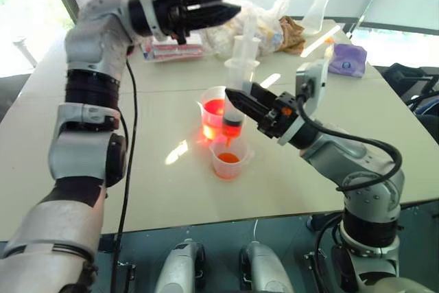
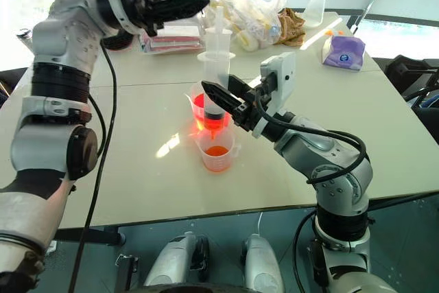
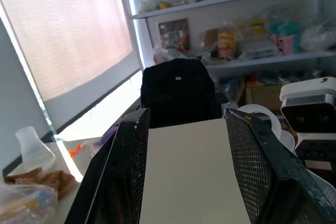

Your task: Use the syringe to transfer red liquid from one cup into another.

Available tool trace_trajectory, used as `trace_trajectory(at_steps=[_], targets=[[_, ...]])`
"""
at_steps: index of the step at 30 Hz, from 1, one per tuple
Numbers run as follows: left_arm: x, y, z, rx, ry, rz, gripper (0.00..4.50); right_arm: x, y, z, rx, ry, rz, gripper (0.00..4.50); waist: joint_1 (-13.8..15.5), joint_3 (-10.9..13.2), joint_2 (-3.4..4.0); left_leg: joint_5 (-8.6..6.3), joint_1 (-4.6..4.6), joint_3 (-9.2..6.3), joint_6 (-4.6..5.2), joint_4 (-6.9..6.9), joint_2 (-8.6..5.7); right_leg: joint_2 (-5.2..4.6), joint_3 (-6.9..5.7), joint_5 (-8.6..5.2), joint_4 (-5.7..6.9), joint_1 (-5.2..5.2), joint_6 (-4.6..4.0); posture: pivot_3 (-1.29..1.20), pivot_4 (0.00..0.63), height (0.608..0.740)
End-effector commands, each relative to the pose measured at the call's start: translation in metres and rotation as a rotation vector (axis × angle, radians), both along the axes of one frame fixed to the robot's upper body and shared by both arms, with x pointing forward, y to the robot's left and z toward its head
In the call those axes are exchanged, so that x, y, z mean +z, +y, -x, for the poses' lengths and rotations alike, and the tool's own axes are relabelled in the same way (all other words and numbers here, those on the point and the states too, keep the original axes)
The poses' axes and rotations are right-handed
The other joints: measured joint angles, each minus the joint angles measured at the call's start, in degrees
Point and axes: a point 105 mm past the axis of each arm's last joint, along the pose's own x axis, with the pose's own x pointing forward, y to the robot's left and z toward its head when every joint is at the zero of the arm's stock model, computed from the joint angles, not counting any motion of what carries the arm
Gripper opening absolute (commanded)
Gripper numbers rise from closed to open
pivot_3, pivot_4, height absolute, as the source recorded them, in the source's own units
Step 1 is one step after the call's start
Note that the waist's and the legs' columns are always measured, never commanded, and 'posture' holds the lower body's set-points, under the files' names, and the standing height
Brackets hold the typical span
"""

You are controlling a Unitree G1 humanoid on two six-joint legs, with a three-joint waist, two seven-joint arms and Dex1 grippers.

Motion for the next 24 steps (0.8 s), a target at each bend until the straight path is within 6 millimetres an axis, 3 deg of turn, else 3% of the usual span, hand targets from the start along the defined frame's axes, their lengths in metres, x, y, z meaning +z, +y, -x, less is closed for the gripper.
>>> trace_trajectory(at_steps=[1, 11, 17, 24], targets=[[0.014, -0.004, 0.007, -0.029, -0.085, -0.011, 2.37, 0.012, 0.001, 0.005, 0.005, -0.064, -0.015, 1.50, 0.0, 0.0, 0.00, 0.00, -0.01, 0.00, 0.00, 0.00, 0.01, -0.03, 0.00, 0.00, -0.01, 0.00, 0.00, 0.00, 0.150, 0.740], [0.012, -0.015, 0.010, -0.083, -0.099, -0.037, 2.37, 0.007, -0.001, 0.002, 0.003, -0.061, 0.012, 1.50, 0.2, 0.0, 0.00, -0.08, -0.04, 0.00, 0.13, 0.02, -0.01, -0.09, 0.00, 0.05, -0.17, 0.05, 0.09, 0.00, 0.150, 0.740], [-0.003, -0.029, 0.016, -0.147, -0.112, -0.117, 2.37, 0.001, -0.003, 0.004, 0.007, -0.065, 0.058, 1.50, 0.3, 0.0, 0.00, -0.09, -0.05, 0.00, 0.15, 0.01, -0.01, -0.08, -0.01, 0.05, -0.22, 0.06, 0.10, 0.00, 0.150, 0.740], [-0.009, -0.036, 0.021, -0.194, -0.103, -0.113, 0.48, 0.000, -0.004, 0.006, 0.006, -0.072, 0.062, 1.50, 0.2, 0.0, 0.00, -0.10, -0.05, 0.00, 0.17, 0.01, -0.01, -0.09, 0.00, 0.06, -0.24, 0.07, 0.11, 0.00, 0.150, 0.740]])
